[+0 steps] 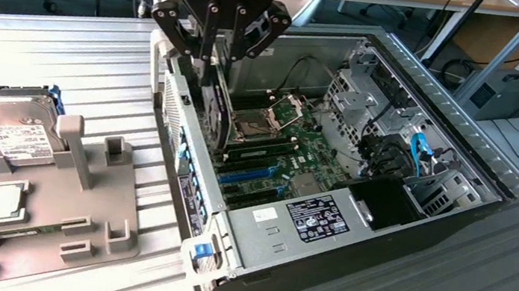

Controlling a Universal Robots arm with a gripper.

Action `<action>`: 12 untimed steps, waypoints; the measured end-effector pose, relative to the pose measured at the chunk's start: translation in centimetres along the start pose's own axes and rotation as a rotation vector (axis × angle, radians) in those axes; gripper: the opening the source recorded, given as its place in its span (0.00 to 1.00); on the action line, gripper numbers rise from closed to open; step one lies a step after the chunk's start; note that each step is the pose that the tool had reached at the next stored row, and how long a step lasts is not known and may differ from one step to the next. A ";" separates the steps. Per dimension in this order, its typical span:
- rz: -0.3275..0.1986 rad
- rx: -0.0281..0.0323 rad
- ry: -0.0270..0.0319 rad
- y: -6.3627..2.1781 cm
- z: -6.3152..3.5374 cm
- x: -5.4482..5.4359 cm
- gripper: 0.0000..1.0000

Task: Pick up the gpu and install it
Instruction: 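Pick up the gpu and move the gpu toward the slot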

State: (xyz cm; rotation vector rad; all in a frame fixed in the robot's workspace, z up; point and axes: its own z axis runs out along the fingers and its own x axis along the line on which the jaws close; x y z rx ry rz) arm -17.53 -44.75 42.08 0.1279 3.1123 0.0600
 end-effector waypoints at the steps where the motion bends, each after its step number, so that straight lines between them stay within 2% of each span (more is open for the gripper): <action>1: 0.000 0.0000 0.0000 0.00 0.00 -0.1 0.27; 12: 0.000 0.0009 -0.0001 0.08 0.04 -0.9 0.27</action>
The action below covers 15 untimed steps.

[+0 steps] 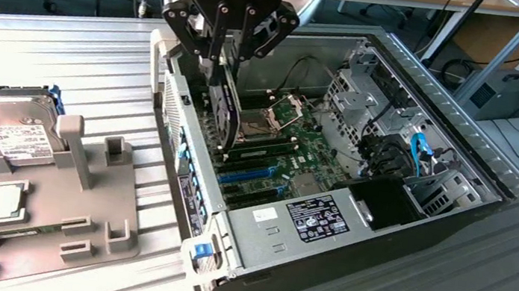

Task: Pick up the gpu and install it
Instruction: 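Pick up the gpu and move the gpu toward the slot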

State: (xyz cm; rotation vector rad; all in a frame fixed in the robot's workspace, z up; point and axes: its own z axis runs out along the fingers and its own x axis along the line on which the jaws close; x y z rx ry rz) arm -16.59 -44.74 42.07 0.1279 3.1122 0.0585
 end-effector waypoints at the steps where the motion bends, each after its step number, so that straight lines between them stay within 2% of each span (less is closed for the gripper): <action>1: 0.000 0.0004 0.0000 0.00 0.01 -0.1 0.27; 15: 0.000 0.0060 -0.0005 0.15 0.55 -1.6 0.27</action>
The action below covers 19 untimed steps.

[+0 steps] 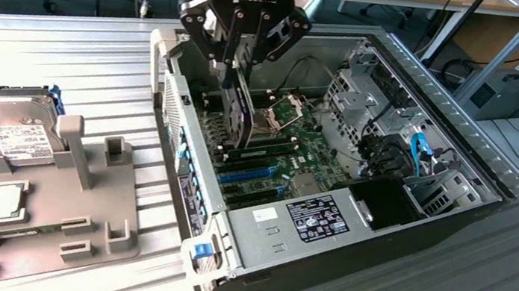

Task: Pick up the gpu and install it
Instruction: 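Pick up the gpu and move the gpu toward the slot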

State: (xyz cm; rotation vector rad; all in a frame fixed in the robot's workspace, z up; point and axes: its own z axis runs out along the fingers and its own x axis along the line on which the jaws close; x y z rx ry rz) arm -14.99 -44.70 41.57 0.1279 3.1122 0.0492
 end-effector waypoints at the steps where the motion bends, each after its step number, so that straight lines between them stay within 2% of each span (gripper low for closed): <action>1: 0.000 0.0004 0.0000 0.03 0.08 -0.1 0.27; 19: 0.000 0.0032 -0.0002 0.38 0.92 -3.1 0.27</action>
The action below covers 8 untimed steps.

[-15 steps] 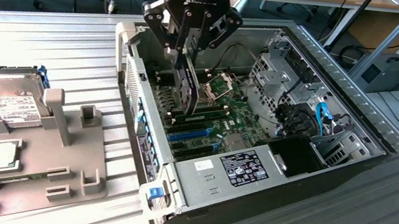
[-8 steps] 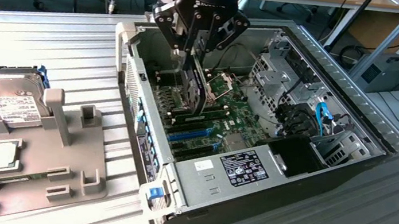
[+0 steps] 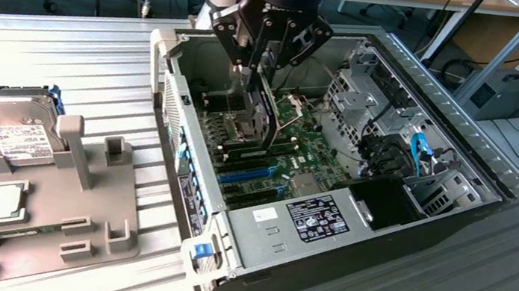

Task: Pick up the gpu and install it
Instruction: 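Pick up the gpu and move the gpu toward the slot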

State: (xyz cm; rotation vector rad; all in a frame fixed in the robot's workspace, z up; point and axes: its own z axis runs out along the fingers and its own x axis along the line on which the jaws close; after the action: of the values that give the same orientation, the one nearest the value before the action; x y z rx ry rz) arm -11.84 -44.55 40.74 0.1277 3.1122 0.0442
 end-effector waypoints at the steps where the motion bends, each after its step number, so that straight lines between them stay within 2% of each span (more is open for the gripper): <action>1: 0.000 0.0000 -0.0001 0.01 0.03 -0.1 0.27; 8: 0.000 0.0004 -0.0001 0.10 0.23 -1.1 0.27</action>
State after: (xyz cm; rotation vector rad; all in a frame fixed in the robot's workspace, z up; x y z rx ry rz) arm -10.77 -44.52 40.54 0.1278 3.1121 0.0435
